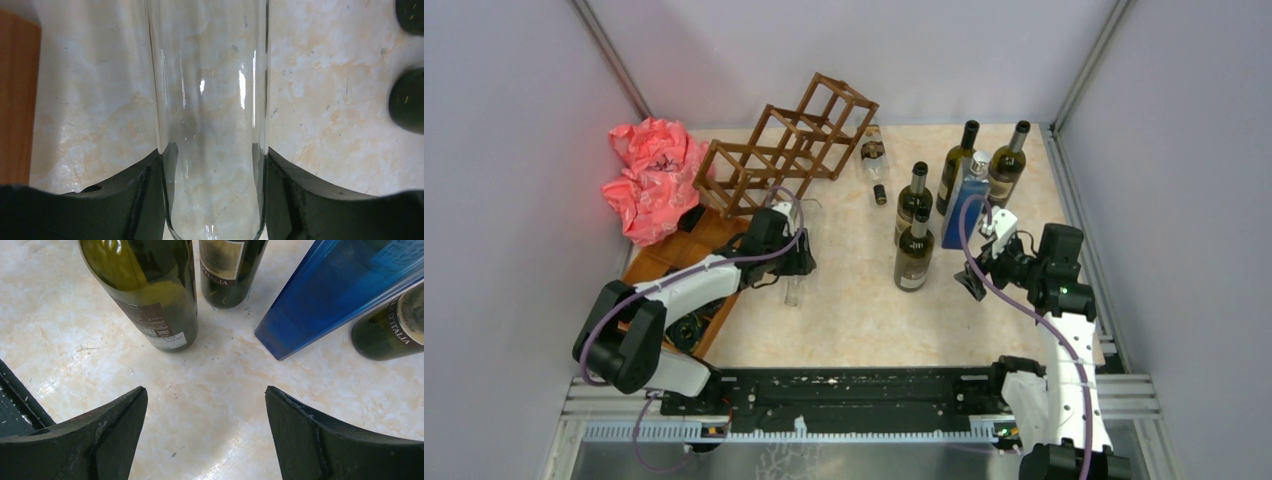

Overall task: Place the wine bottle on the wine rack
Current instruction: Place the wine rack at the center of the board.

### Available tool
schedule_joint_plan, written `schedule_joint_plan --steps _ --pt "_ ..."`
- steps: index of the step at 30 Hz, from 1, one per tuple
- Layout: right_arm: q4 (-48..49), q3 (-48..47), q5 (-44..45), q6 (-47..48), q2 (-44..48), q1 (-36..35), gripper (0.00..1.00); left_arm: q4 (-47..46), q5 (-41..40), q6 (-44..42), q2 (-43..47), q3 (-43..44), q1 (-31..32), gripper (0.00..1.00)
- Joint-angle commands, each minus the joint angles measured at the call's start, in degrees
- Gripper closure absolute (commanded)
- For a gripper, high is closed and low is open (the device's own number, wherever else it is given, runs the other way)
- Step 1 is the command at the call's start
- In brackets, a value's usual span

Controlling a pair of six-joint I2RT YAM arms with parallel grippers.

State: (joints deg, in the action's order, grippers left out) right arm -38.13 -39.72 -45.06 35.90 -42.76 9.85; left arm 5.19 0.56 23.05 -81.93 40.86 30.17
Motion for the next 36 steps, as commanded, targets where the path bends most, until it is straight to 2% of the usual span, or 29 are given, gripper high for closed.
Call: schedule_joint_plan --steps 1,9,24,36 --pt "2.0 0.2 -0.4 0.5 0.9 -0.5 0.14 -4.5 -4.6 4.5 3.6 1.0 0.0 1.0" --pt "2.0 0.2 -0.6 0.5 1.1 -0.5 0.13 3.4 -13.4 12.1 3.0 5.8 -0.4 1.0" --pt "1.9 0.2 -0.6 0.6 1.3 -0.7 0.13 13.3 -22.3 22.7 -11.7 21.5 0.1 1.0" --pt "1.9 0.2 -0.6 0.6 0.9 -0.9 0.13 19.3 -36.2 29.4 -20.5 30.3 1.5 1.0"
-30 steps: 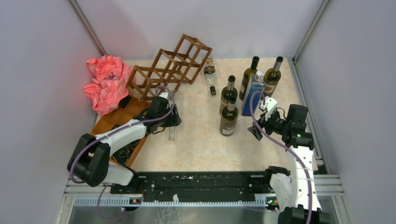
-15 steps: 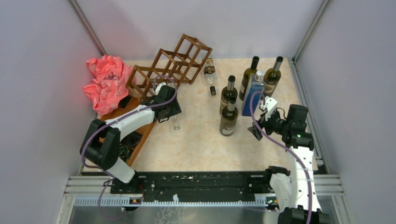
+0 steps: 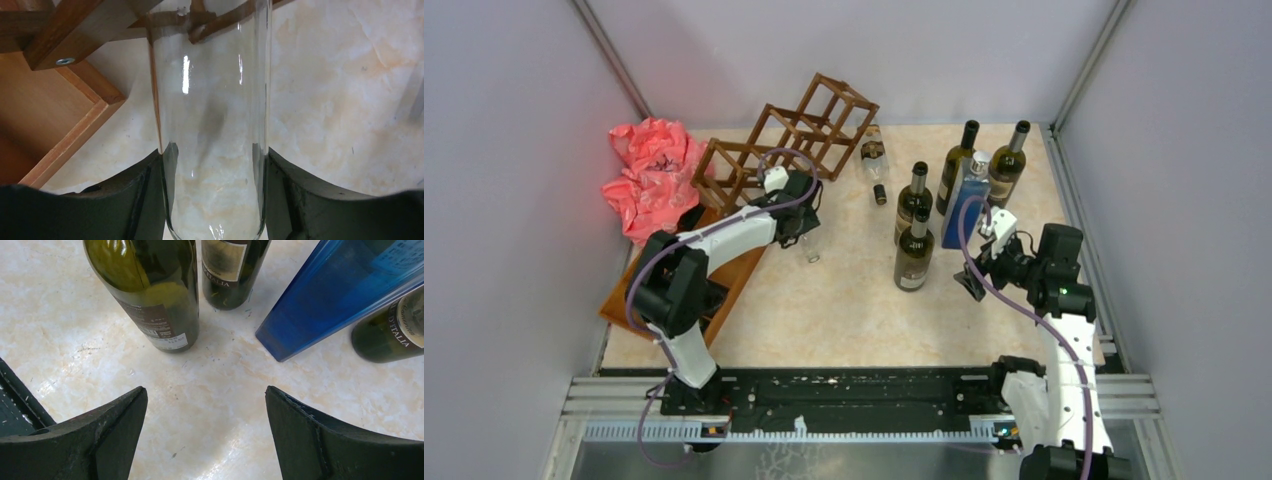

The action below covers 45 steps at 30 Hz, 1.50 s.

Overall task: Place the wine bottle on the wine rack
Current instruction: Place the wine rack at the center of the board.

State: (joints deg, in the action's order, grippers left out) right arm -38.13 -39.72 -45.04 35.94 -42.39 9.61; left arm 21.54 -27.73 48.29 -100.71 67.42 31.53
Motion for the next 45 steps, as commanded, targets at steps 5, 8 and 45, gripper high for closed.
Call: schedule_joint_plan --steps 5,8,45 --pt "1.9 0.2 -0.6 0.5 0.4 -0.8 0.13 5.6 -11.3 6.9 -4.6 7.6 0.1 1.0" --pt "1.9 0.2 -0.6 0.5 0.4 -0.8 0.13 7.0 -12.6 7.4 -6.3 10.2 0.1 1.0" --pt "1.9 0.3 -0.2 0.6 0.2 -1.0 0.13 2.0 -17.7 -3.3 -9.0 15.1 -4.9 0.65"
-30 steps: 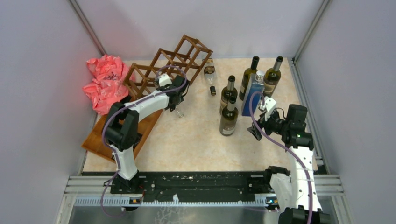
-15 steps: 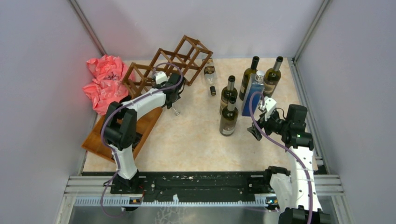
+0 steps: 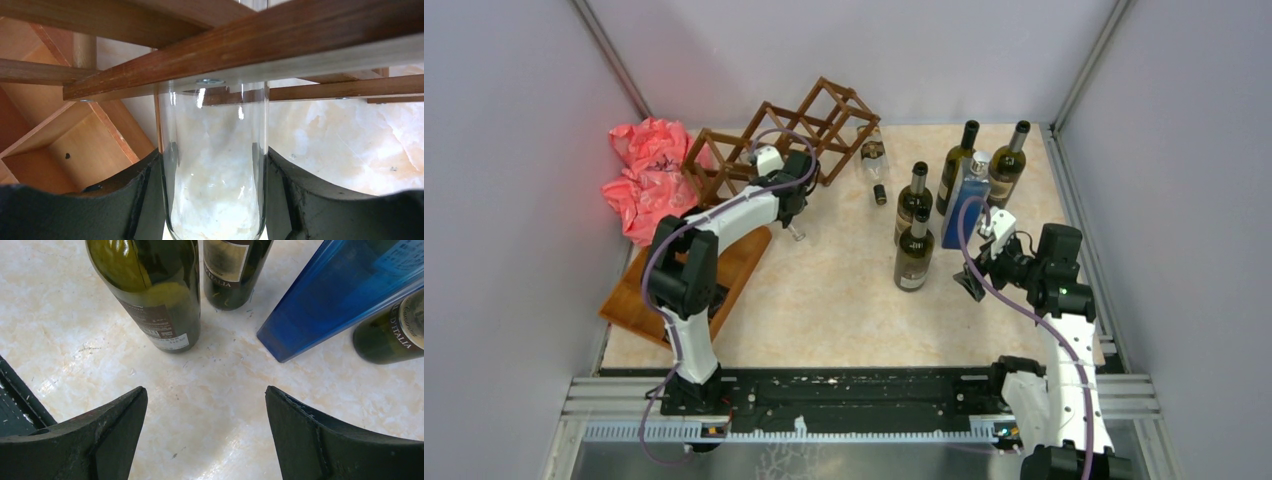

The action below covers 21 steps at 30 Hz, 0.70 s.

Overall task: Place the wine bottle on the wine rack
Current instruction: Place the wine rack at the center of the board.

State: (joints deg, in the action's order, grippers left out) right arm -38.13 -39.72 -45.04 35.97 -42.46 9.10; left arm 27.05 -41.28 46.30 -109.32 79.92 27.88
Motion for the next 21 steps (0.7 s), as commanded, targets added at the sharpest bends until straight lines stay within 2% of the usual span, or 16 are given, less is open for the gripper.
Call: schedule_joint_plan --steps 1,14,21 --pt "1.9 0.3 -0.2 0.6 0.2 -0.5 0.13 -3.6 -3.9 -1.3 -0.5 2.5 -1.4 0.65" --pt "2.0 0.3 -0.1 0.6 0.0 -0.5 0.13 -6.5 4.1 -7.0 -0.2 0.1 -3.4 0.65" --pt "2.0 0.3 -0.2 0.6 0.0 -0.5 0.13 -8.8 3.3 -10.6 1.8 -2.4 -3.6 0.58"
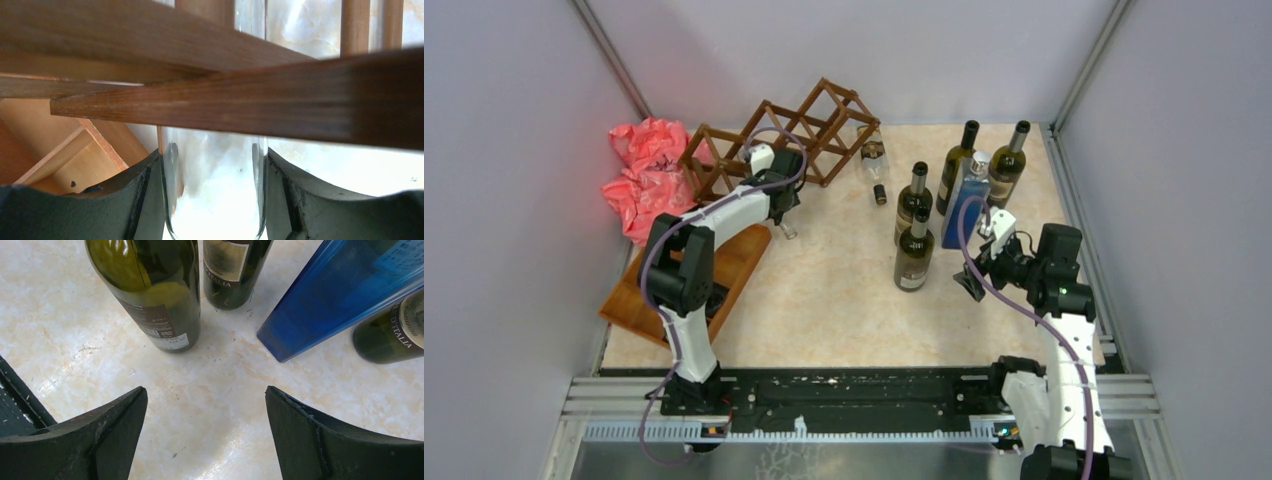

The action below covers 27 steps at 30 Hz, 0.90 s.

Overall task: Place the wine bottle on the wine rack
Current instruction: Place the wine rack at the center of the board.

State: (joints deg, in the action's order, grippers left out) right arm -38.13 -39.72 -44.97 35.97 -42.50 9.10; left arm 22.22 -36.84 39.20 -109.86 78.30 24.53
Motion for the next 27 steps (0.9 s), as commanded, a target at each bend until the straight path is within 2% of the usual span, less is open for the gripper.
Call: schedule_joint_plan --steps 1,16,27 --pt "2.0 0.3 -0.3 0.6 0.1 -0.5 0.13 -4.1 -1.1 -3.6 2.3 -0.7 -0.5 0.58" --pt "2.0 0.3 -0.3 0.6 0.0 -0.5 0.13 -4.9 -0.4 -4.5 2.4 -1.3 -1.9 0.34" --pt "1.8 0.3 -0.3 0.7 0.1 -0.5 0.13 -6.1 -1.1 -4.9 6.4 -4.5 -1.9 0.27"
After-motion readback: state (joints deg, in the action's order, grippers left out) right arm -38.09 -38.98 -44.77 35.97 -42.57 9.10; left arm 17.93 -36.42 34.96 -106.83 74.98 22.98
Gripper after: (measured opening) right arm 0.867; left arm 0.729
